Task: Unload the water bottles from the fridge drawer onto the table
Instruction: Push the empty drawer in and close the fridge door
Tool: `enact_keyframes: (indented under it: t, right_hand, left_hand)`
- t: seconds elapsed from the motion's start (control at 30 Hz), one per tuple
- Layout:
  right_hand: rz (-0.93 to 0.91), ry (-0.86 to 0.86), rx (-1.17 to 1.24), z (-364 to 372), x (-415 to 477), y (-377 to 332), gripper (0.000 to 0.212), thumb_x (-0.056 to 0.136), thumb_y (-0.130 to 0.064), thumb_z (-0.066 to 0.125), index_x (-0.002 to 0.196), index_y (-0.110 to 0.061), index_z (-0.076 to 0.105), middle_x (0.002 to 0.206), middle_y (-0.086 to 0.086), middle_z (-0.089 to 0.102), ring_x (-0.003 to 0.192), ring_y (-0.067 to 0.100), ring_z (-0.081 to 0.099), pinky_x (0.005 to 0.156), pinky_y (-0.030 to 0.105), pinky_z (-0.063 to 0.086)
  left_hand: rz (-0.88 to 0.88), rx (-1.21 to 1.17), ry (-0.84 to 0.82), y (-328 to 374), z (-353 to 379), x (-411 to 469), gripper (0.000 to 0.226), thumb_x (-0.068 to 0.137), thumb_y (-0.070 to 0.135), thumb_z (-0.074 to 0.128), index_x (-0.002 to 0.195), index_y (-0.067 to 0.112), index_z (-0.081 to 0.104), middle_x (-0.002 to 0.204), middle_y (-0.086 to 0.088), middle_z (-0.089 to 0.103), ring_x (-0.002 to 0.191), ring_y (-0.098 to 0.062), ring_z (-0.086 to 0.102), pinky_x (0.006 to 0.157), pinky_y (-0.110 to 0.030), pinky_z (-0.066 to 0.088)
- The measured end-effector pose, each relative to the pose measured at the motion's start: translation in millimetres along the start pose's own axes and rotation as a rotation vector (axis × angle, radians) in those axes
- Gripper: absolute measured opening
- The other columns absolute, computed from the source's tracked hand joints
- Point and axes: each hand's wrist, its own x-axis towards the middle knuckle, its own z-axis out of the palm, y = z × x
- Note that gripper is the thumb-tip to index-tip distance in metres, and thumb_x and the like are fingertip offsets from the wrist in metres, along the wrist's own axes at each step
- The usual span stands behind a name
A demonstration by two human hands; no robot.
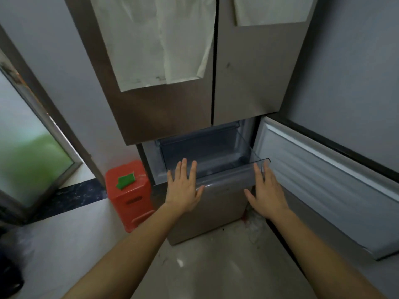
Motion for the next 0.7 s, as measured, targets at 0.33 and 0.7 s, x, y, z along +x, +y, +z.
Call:
enact_keyframes:
  t: [0.33,0.7]
  right_hand:
    - [-0.109,-0.278,-0.011,46,106,68,0.087,0.096,-0.037,0.059,0.159,-0.024,0.001,0.141,0.013,0.047,0.104,0.029,0.063,0.072,0.035,0.053]
    - [-0.258,-0.234,-0.069,55,193,85,0.054,0.099,-0.05,0.049,0.146,-0.025,0.042,0.09,0.012,0.073,0.083,0.03,0.07,0.064,0.034,0.049]
  left_hand:
    - [-0.052,0.05,-0.163,40,76,82,0.073,0.097,0.052,0.049,0.156,0.02,0.021,0.157,-0.008,0.032,0.142,-0.028,0.034,0.116,-0.047,0.027]
    - [-0.279,0.026,-0.071,56,72,133,0.037,0.098,0.035,0.056,0.132,0.021,0.056,0.126,-0.006,0.065,0.115,-0.029,0.061,0.097,-0.04,0.042]
